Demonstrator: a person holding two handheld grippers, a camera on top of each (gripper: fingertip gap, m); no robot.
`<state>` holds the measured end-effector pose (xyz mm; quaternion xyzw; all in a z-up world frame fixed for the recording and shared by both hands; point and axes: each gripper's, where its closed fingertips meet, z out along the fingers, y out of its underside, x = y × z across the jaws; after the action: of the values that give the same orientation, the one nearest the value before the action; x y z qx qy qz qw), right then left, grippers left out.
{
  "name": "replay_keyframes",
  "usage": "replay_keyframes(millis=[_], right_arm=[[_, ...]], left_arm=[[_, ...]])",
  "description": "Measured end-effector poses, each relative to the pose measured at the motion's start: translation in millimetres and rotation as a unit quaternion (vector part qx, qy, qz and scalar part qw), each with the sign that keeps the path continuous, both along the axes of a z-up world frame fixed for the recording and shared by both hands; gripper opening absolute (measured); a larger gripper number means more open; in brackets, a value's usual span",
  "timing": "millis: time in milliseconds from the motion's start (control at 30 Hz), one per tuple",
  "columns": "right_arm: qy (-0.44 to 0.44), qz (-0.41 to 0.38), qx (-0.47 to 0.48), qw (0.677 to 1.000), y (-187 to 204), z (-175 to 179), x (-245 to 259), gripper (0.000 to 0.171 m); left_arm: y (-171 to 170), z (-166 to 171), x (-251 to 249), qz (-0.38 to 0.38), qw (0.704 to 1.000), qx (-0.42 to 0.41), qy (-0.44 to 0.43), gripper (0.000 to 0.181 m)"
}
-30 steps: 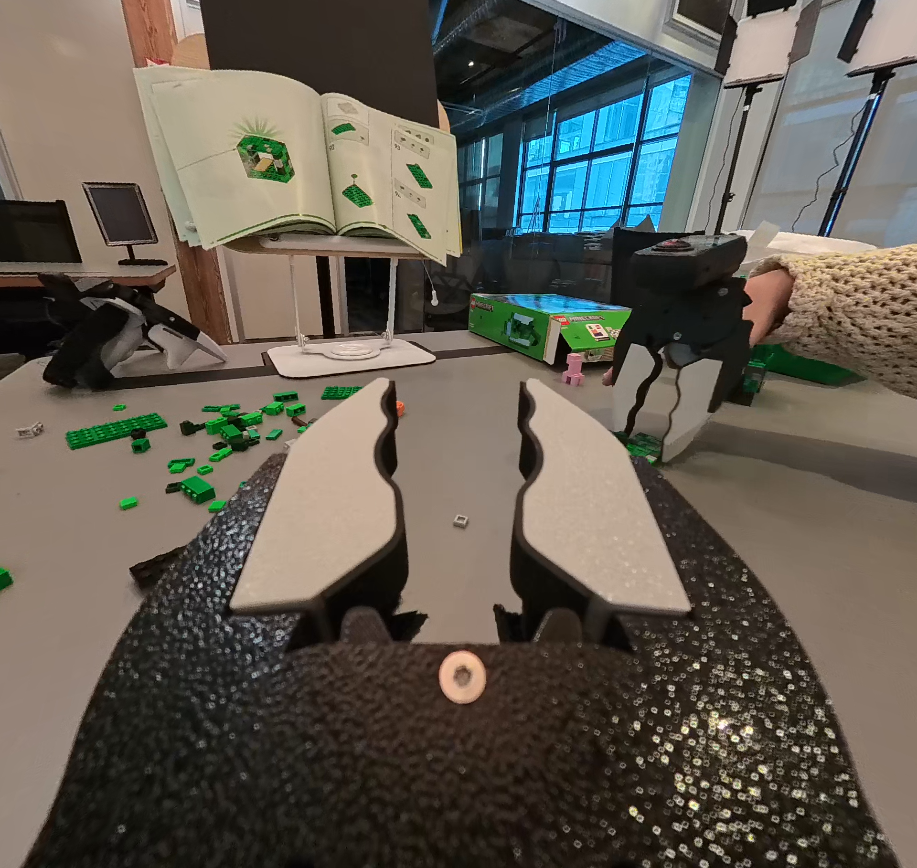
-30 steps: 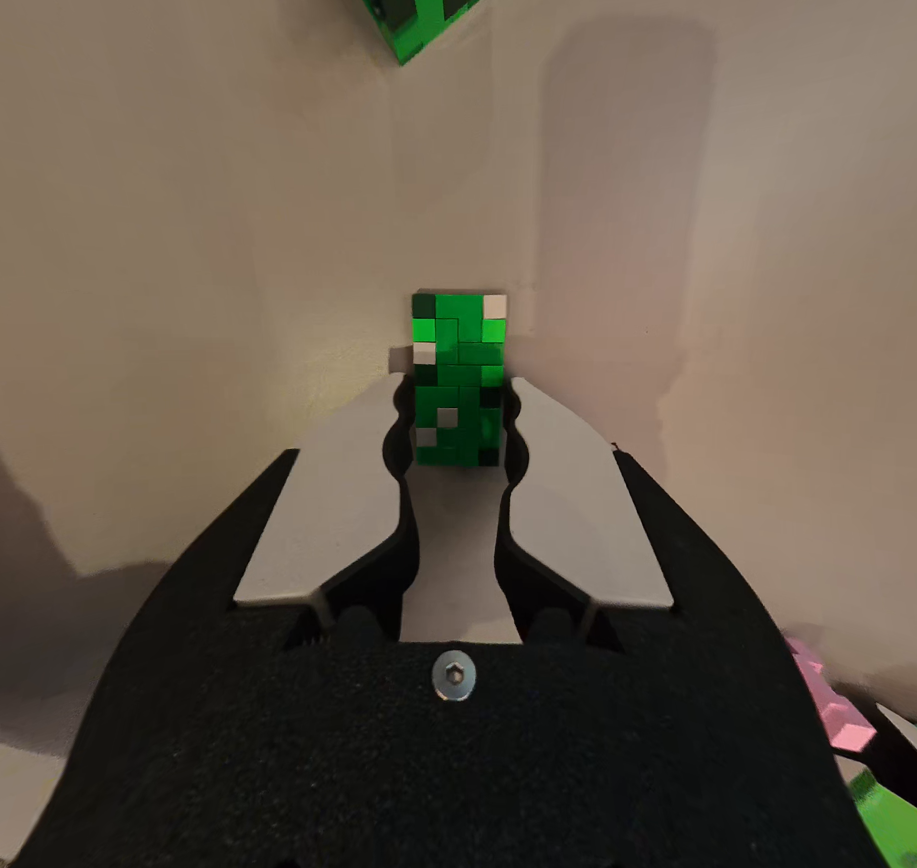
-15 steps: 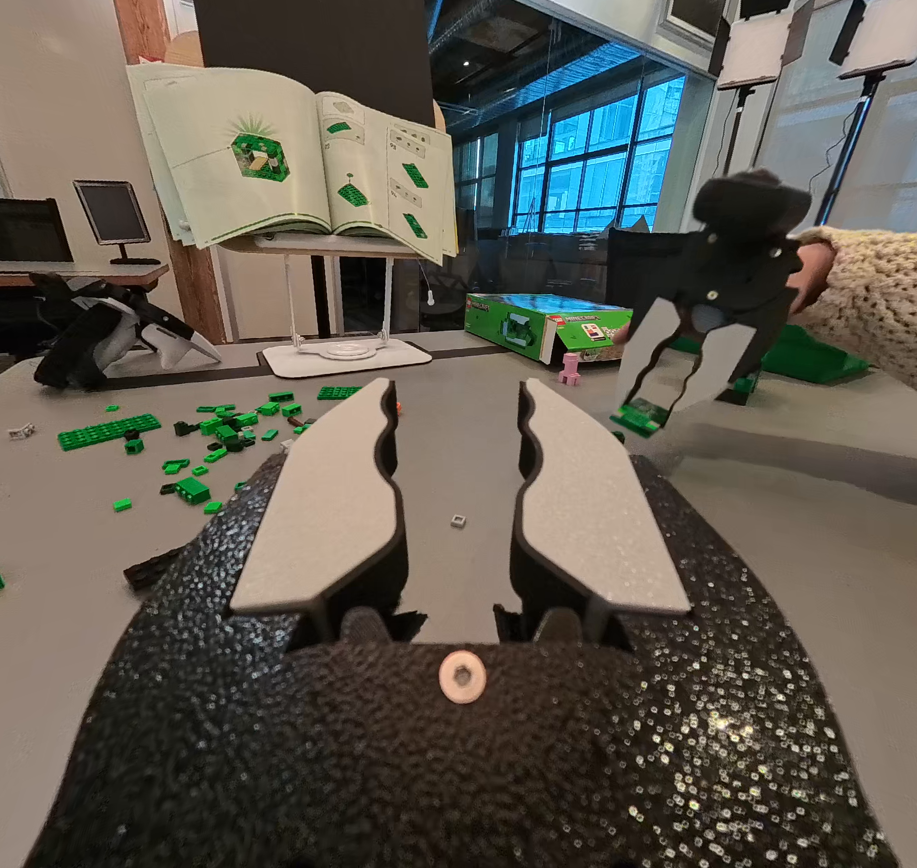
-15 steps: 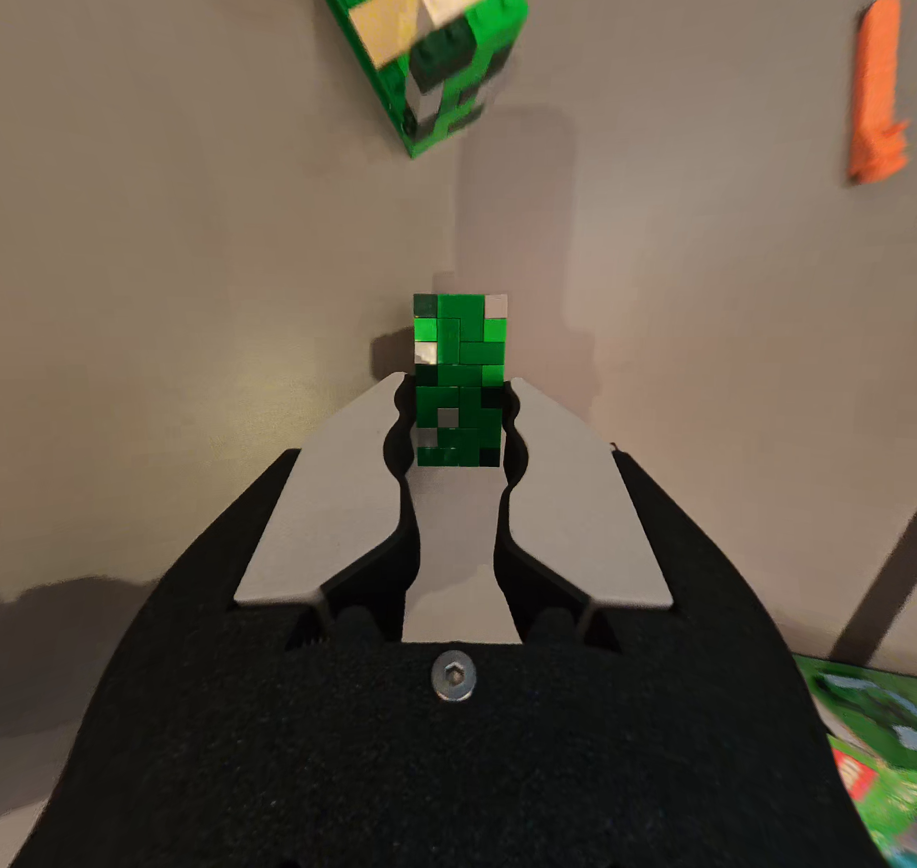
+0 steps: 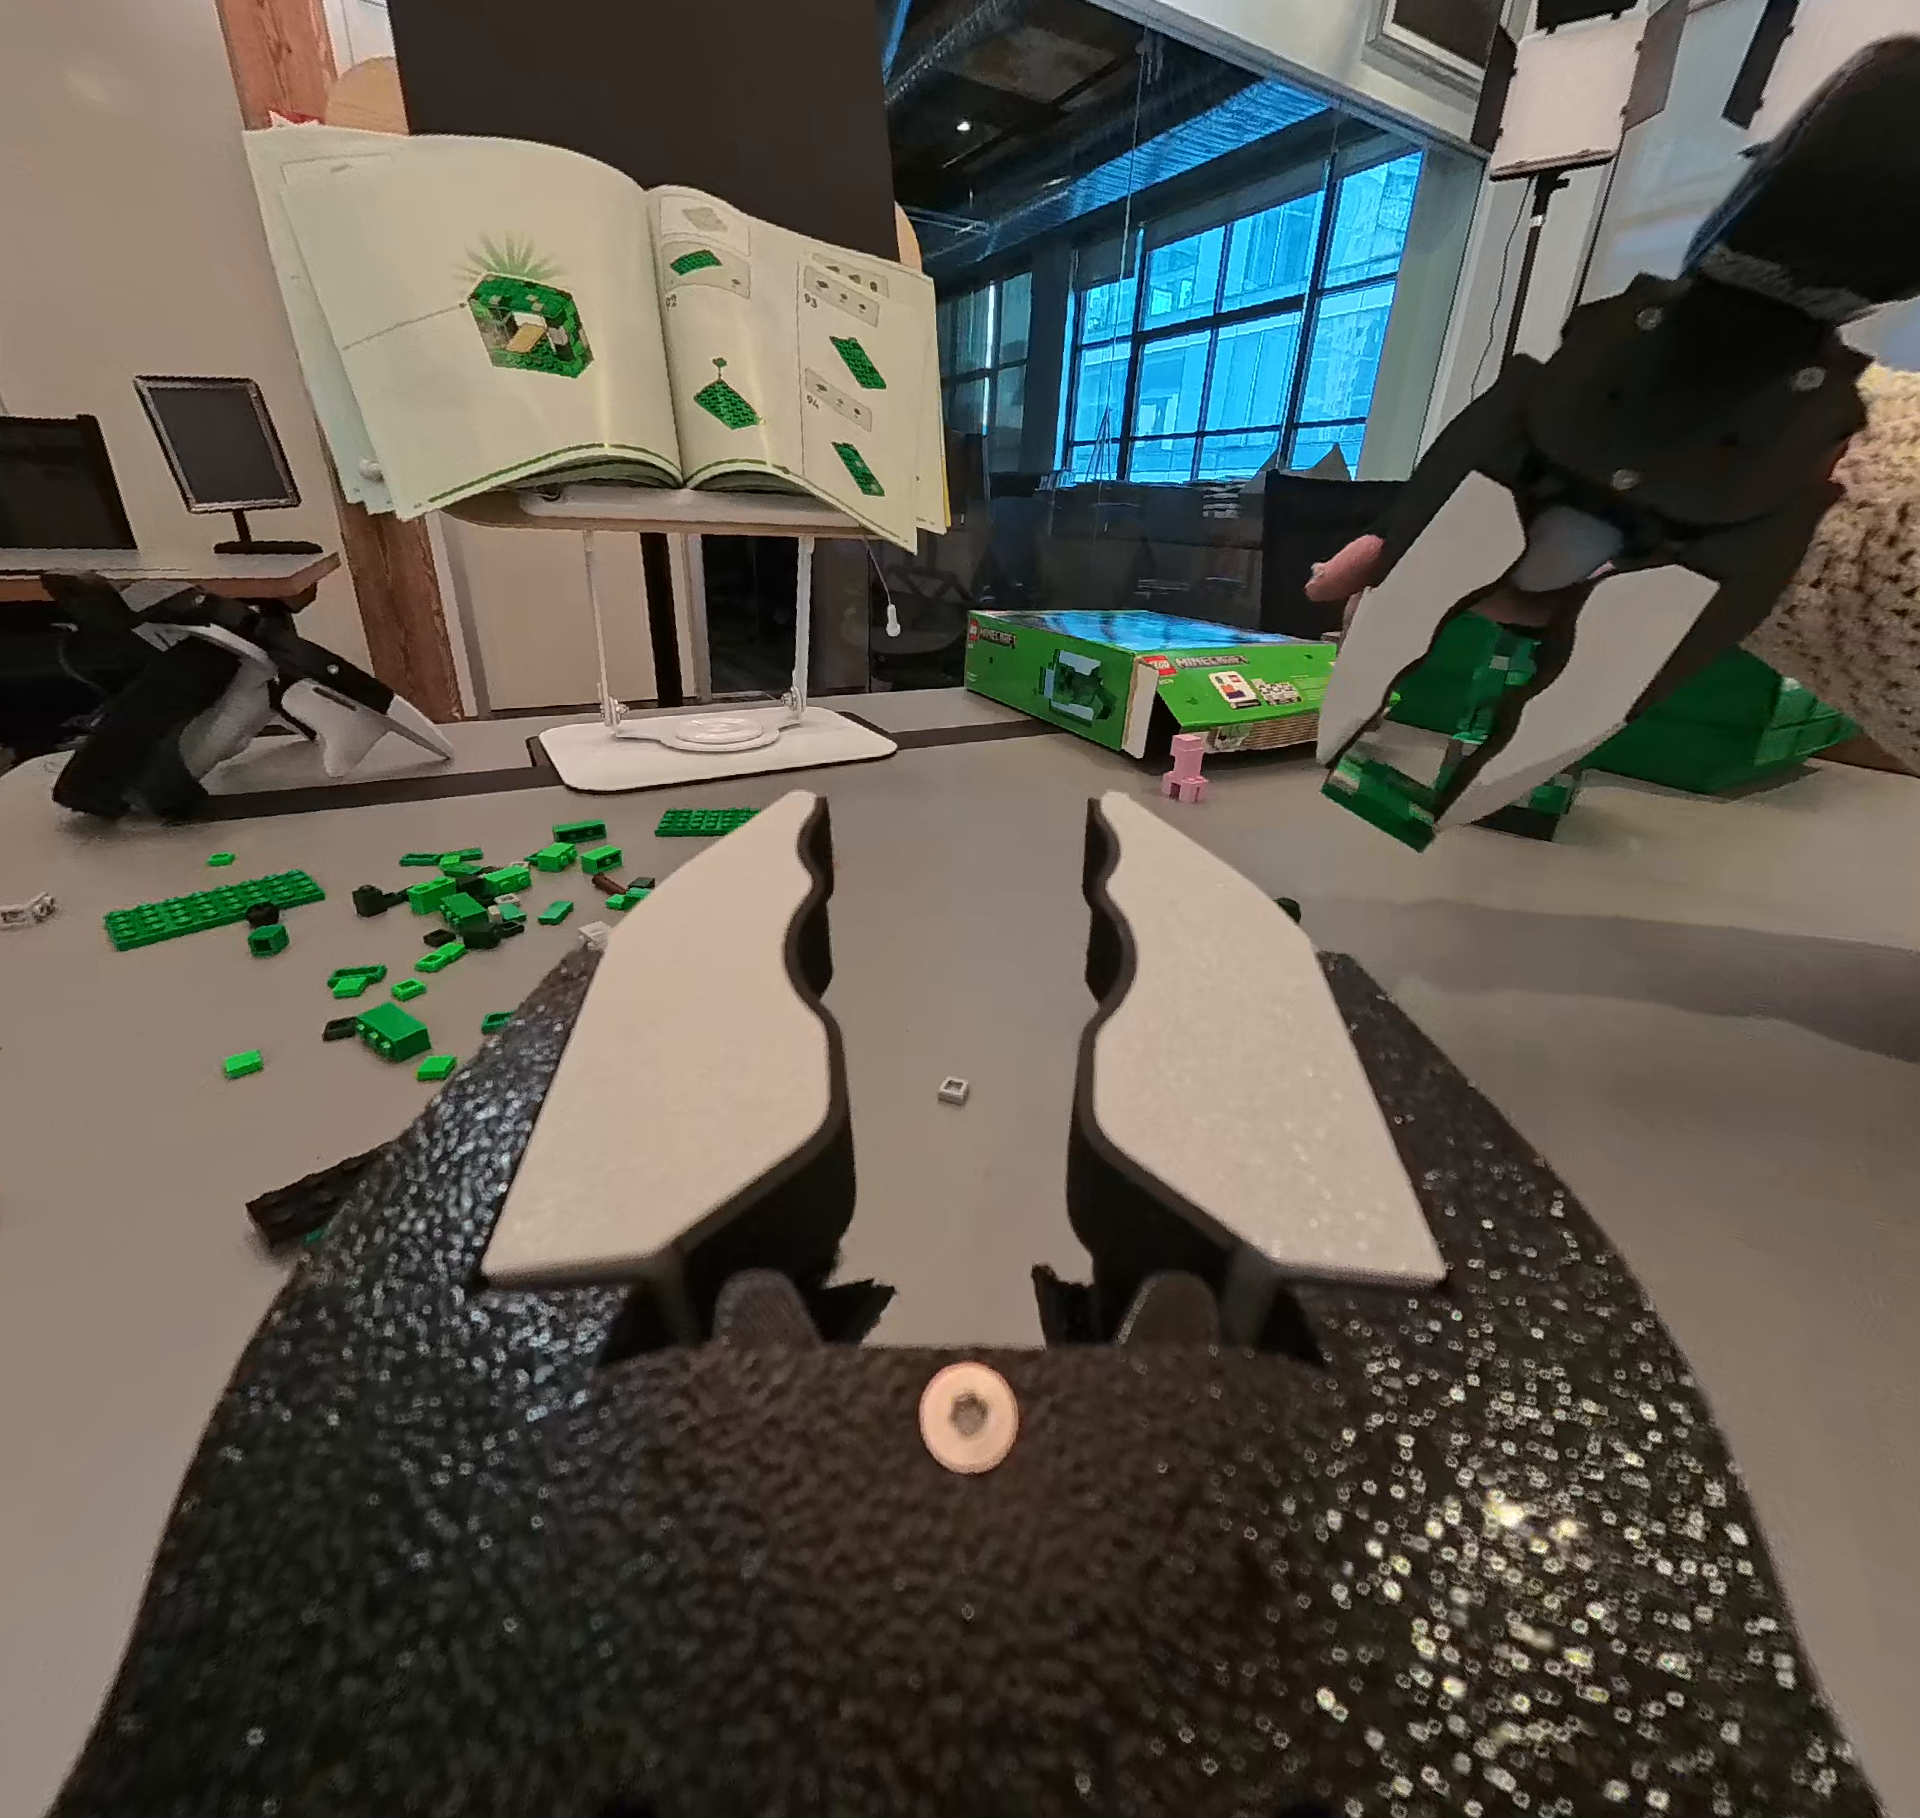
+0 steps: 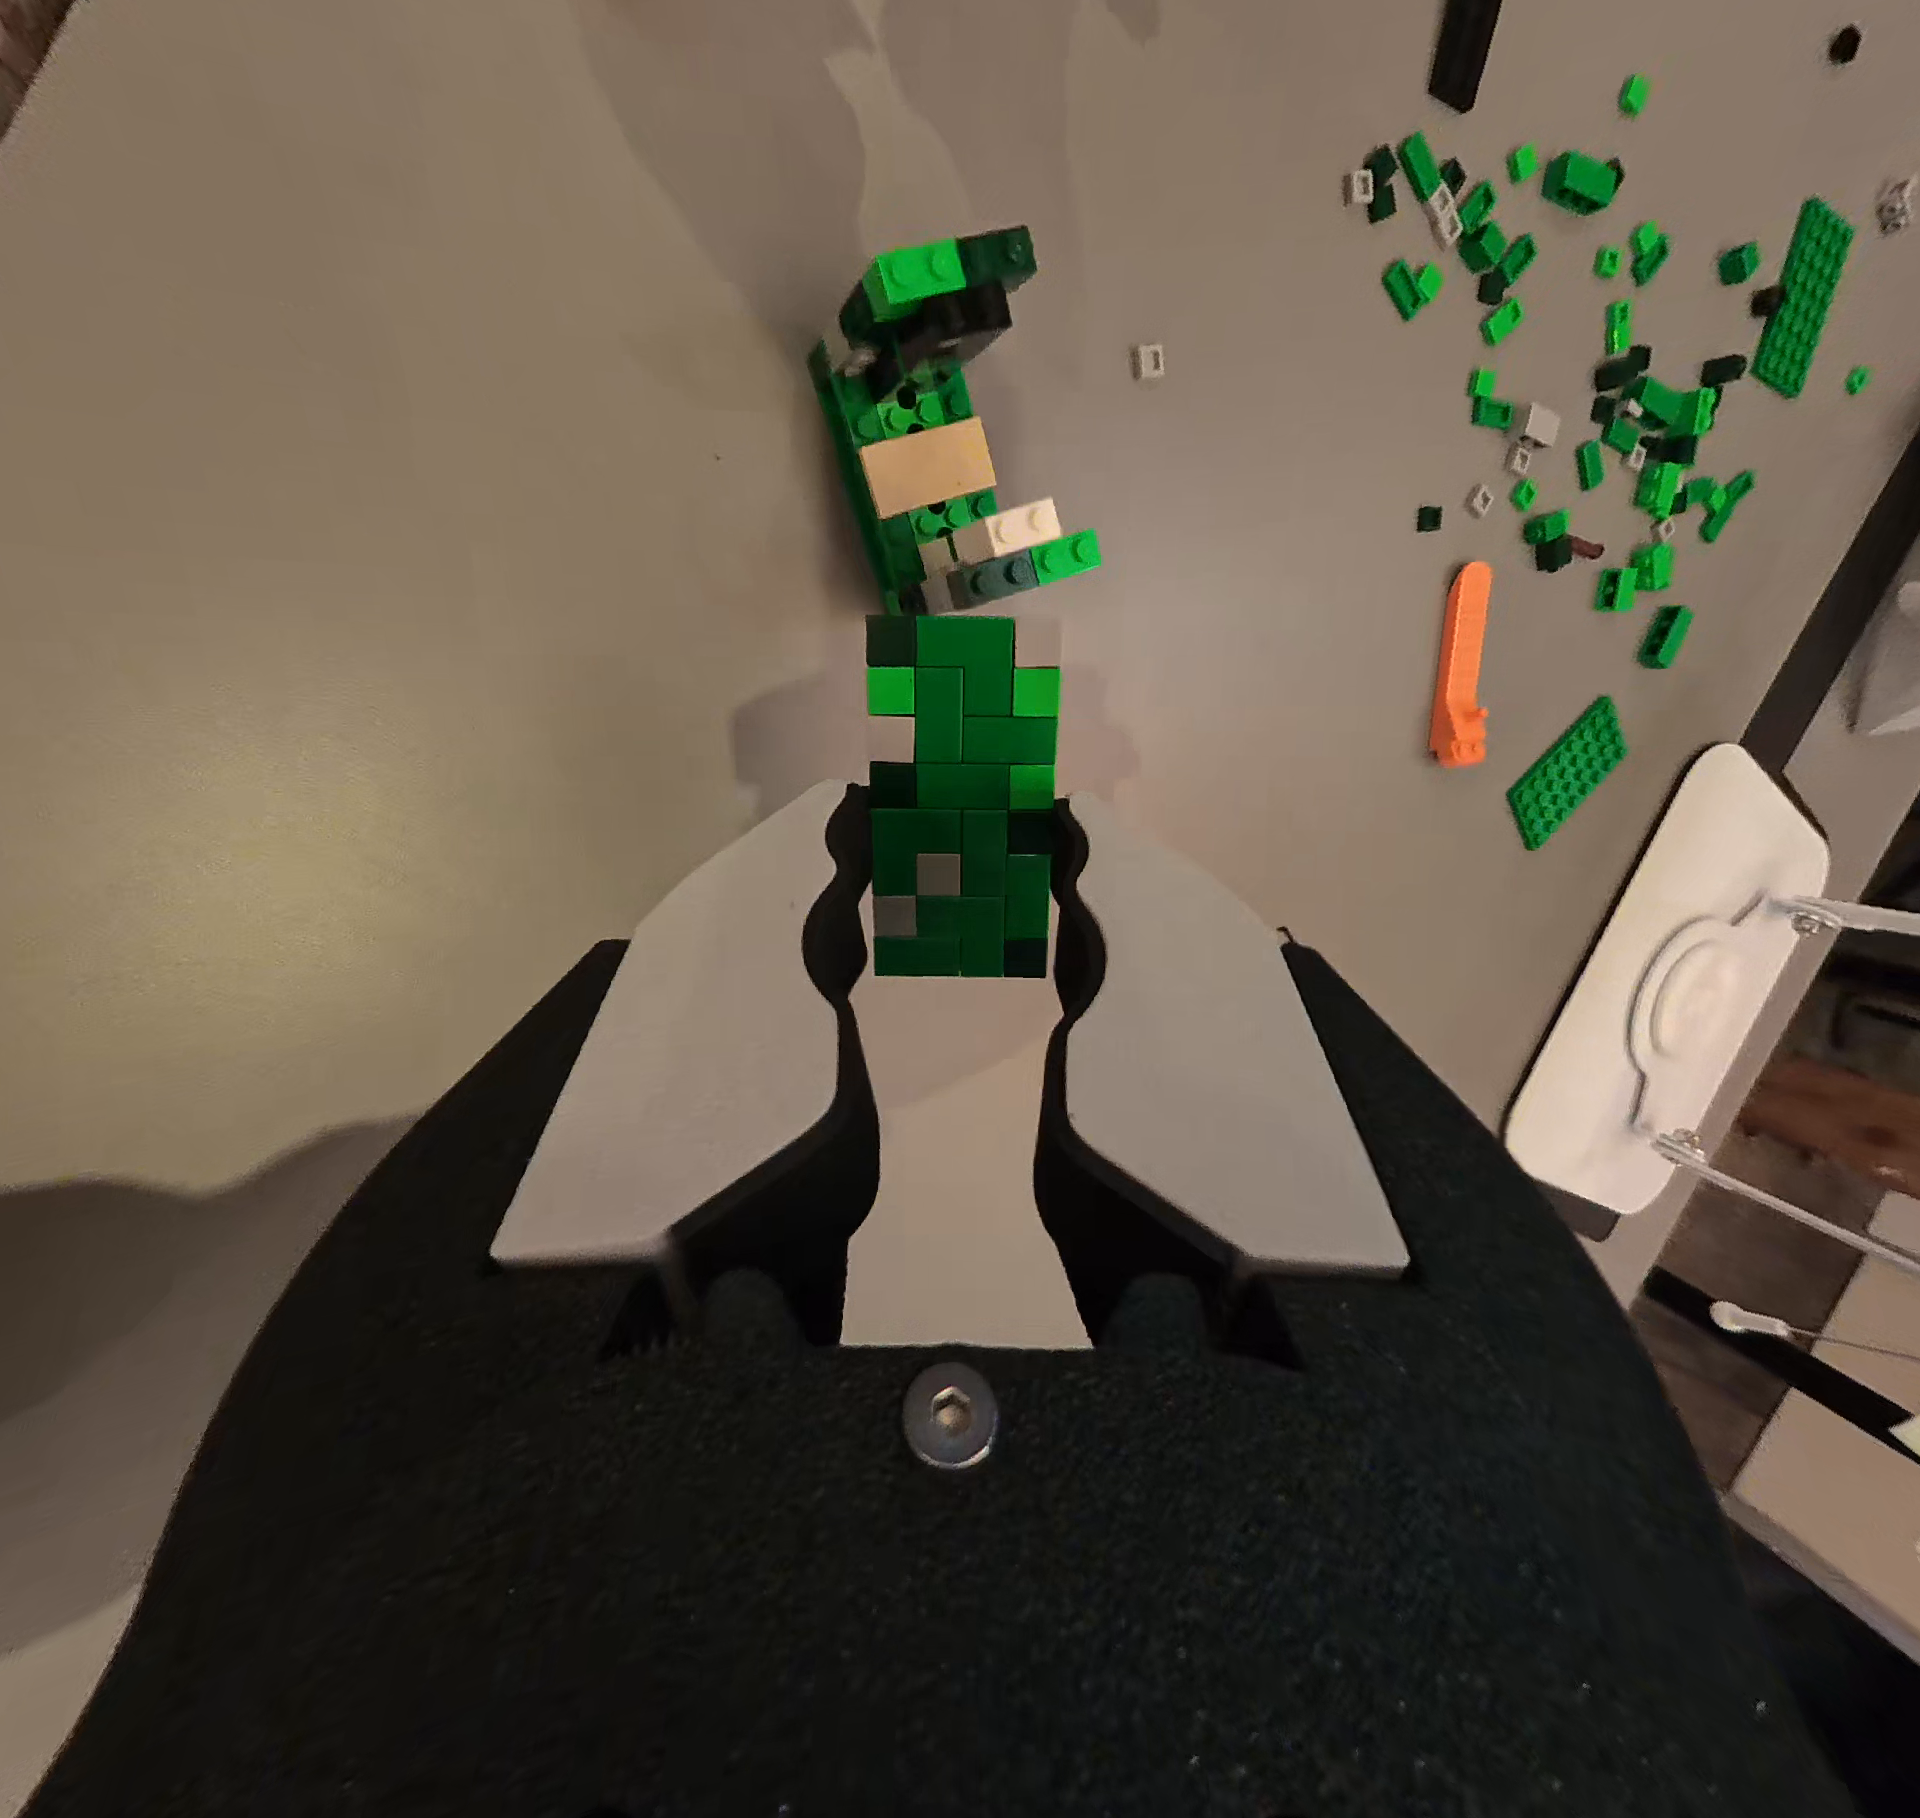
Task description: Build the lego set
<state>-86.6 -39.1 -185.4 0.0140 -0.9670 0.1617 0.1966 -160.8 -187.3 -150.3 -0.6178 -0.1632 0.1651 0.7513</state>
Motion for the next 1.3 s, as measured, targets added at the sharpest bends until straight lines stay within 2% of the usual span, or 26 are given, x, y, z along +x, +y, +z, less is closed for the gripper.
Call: replay_keyframes(millis=[67,133,200,367,467,800,900,967,1067,1167,1300], right_arm=[[0.004,0.002,0.005,1.000,0,0,1,0.033],[0.005,0.002,0.006,1.000,0,1,3,0.032],[0.005,-0.001,0.006,1.000,1,2,5,0.032],[0.000,-0.007,0.014,1.000,4,3,14,0.032],[-0.012,-0.014,0.020,1.000,7,1,20,0.032],[-0.045,-0.036,0.022,0.998,17,-8,28,0.032],[-0.043,-0.045,0.027,0.998,21,-12,28,0.032],[-0.060,-0.076,0.041,0.994,31,-21,28,0.032],[-0.127,-0.162,0.055,0.977,47,-39,29,0.032],[-0.121,-0.212,0.051,0.968,54,-45,8,0.032],[-0.108,-0.202,0.029,0.973,45,-40,-6,0.032]], left_arm=[[6,-2,7,-0.023,1.000,-0.013,0.009,0.045],[19,-10,21,-0.082,0.995,-0.051,-0.002,0.041],[34,-25,38,-0.143,0.983,-0.106,-0.033,0.049],[60,-56,67,-0.216,0.947,-0.229,-0.069,0.072],[65,-57,71,-0.220,0.942,-0.246,-0.056,0.072],[64,-71,71,-0.229,0.931,-0.269,-0.089,0.074],[65,-75,71,-0.232,0.926,-0.280,-0.104,0.086],[66,-77,71,-0.235,0.922,-0.287,-0.112,0.093],[67,-78,74,-0.246,0.918,-0.292,-0.108,0.101],[67,-80,74,-0.240,0.917,-0.301,-0.103,0.100],[67,-82,73,-0.229,0.918,-0.309,-0.099,0.094]])
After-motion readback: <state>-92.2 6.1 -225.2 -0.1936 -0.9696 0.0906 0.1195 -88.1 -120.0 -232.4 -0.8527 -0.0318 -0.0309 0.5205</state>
